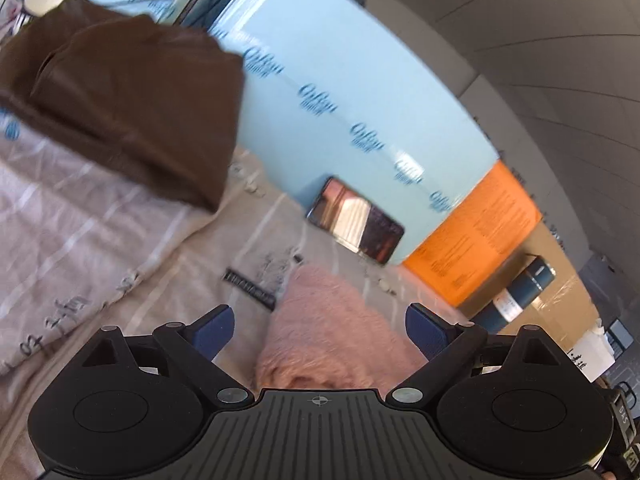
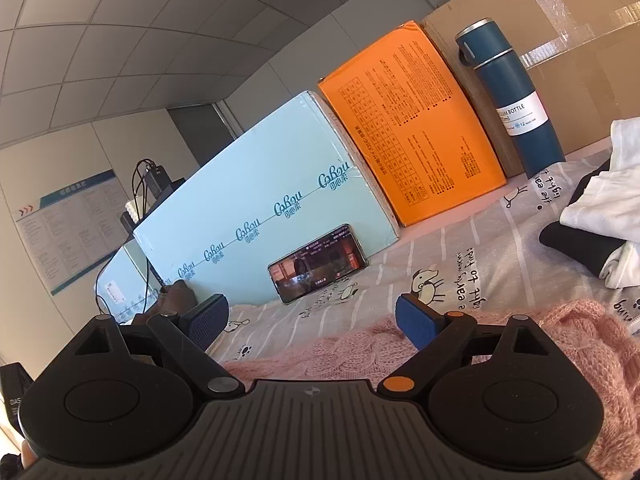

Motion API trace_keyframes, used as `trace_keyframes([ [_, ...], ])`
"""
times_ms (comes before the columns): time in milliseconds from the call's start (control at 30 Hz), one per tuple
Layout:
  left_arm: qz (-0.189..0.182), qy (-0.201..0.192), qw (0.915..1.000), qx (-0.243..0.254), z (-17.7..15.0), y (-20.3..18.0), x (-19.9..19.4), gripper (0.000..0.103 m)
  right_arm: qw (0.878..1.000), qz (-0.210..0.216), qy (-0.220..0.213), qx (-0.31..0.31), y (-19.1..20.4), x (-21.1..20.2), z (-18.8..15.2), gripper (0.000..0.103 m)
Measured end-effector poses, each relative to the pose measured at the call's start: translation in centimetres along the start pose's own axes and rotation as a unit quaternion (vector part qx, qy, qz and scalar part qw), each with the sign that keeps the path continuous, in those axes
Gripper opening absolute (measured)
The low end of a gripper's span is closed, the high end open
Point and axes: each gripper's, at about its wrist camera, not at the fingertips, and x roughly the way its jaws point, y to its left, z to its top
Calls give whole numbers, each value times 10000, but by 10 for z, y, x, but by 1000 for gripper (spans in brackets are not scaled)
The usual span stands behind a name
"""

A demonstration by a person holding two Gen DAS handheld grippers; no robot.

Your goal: Fold clothes

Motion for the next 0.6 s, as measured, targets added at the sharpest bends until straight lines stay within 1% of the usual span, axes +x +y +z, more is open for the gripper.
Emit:
trace_keyframes([
  [100, -261, 240, 9986, -390, -4, 12, 6, 95, 10000, 16, 12, -14, 1, 0, 0, 90],
  [167, -402, 351, 9979, -356, -7, 8, 15, 95, 10000, 12, 14, -8, 0, 1, -1, 90],
  [200, -410, 383, 9980, -273, -9, 4, 20, 94, 10000, 3, 17, -1, 0, 1, -1, 90],
  [267, -210, 314, 9992, 128, -13, -7, 28, 94, 10000, -4, 18, 4, 0, 1, -1, 90],
  [333, -43, 279, 9983, 503, -17, -19, 36, 93, 10000, -3, 16, 7, 0, 1, -1, 90],
  [400, 120, 288, 9958, 858, -21, -29, 40, 80, 10000, -1, 16, 7, -1, 1, -1, 90],
  [433, 159, 284, 9943, 1012, -23, -33, 39, 60, 10000, 2, 17, 7, -1, 1, -1, 90],
  [467, 115, 242, 9932, 1130, -24, -36, 35, 48, 10000, 9, 20, 11, -1, 1, -1, 91],
  [500, 72, 201, 9920, 1247, -24, -39, 32, 43, 10000, 19, 25, 23, -1, 1, -1, 91],
  [533, 28, 159, 9905, 1365, -25, -41, 28, 35, 10000, 34, 32, 39, -1, 1, -1, 91],
  [600, -59, 74, 9871, 1599, -26, -47, 21, 31, 10000, 52, 36, 49, -1, 1, -1, 91],
])
